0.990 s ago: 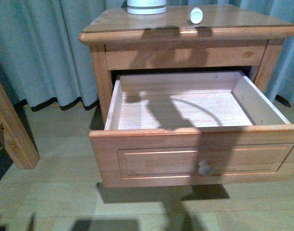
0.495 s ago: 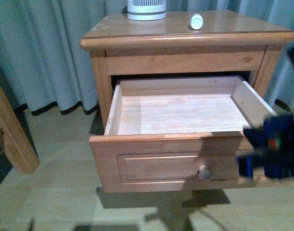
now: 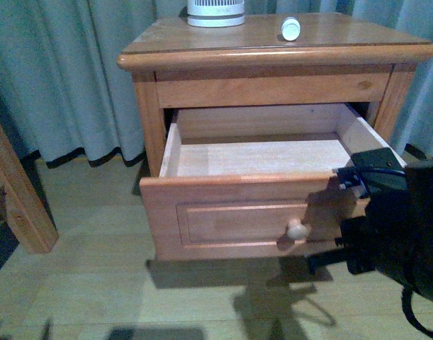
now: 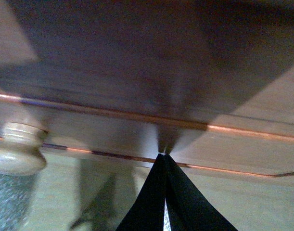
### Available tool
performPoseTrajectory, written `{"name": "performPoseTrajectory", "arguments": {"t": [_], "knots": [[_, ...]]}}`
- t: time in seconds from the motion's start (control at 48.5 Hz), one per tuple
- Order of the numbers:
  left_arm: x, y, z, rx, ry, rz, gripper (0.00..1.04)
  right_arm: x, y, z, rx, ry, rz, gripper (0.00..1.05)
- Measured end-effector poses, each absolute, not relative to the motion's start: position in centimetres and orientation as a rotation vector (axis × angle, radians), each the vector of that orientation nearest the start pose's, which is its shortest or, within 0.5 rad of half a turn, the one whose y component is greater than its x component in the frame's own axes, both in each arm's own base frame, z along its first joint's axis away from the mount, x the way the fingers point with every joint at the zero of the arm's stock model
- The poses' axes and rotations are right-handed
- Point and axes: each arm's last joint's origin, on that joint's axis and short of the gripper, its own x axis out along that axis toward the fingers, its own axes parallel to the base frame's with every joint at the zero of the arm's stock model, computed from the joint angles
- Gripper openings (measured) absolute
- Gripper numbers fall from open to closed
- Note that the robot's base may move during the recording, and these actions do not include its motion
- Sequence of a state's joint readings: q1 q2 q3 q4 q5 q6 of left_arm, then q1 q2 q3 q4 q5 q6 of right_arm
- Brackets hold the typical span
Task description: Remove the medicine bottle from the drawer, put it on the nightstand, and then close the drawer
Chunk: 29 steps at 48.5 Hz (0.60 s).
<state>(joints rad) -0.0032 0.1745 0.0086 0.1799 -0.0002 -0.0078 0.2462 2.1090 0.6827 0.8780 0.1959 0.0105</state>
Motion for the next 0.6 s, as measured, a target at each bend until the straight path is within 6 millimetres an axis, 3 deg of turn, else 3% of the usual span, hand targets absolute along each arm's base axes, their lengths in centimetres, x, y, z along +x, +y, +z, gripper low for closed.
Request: {"name": "performPoseTrajectory", "arguments": {"t": [0.268, 0.598], "knots": [[10.8, 0.0, 16.9, -0.008, -0.014, -0.003, 0.98, 40.9, 6.6, 4.8, -0.191, 0.453, -0.004, 0.03], [10.8, 0.0, 16.9, -0.007, -0.014, -0.003, 0.98, 47.5, 6.5, 5.9, -0.261, 0.383, 0.006, 0.03]]}}
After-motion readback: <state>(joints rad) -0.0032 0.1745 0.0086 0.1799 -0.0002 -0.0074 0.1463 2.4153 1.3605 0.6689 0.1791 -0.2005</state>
